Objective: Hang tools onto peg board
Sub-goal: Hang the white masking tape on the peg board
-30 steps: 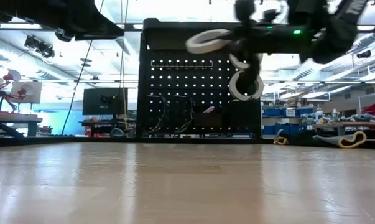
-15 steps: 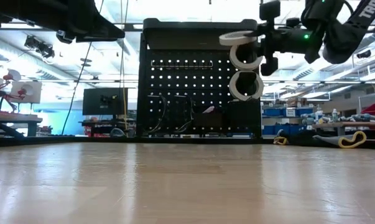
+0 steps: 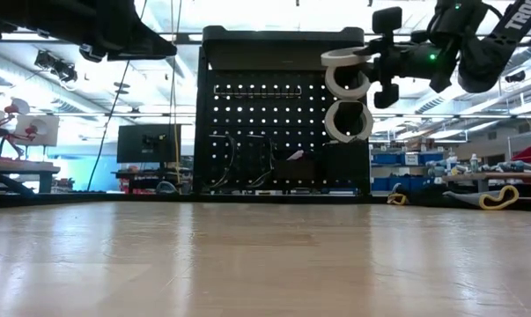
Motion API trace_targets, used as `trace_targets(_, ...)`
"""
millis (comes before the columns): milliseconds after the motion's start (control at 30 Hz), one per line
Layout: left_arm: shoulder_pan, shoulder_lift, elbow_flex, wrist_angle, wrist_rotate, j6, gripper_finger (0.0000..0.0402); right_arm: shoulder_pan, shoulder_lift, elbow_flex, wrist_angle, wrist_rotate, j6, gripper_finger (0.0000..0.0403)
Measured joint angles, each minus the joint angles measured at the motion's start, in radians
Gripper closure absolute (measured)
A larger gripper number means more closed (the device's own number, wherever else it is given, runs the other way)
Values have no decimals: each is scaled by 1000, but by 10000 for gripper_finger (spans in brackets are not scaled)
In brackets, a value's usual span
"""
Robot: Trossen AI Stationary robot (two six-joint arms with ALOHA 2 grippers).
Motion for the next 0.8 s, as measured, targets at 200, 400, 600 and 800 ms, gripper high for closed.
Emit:
trace_targets(200, 0, 0, 0, 0, 0, -1, 203, -29, -1, 2, -19, 22, 10, 317)
trace_targets(400, 0, 0, 0, 0, 0, -6, 204, -44, -4, 5, -77, 25, 35, 304)
trace_targets(600, 0, 0, 0, -15, 0, -23, 204, -57, -2, 3, -91, 38, 35, 297)
trace_targets(800, 0, 0, 0, -16, 0, -26, 204, -61, -2, 2, -109, 47, 7, 291)
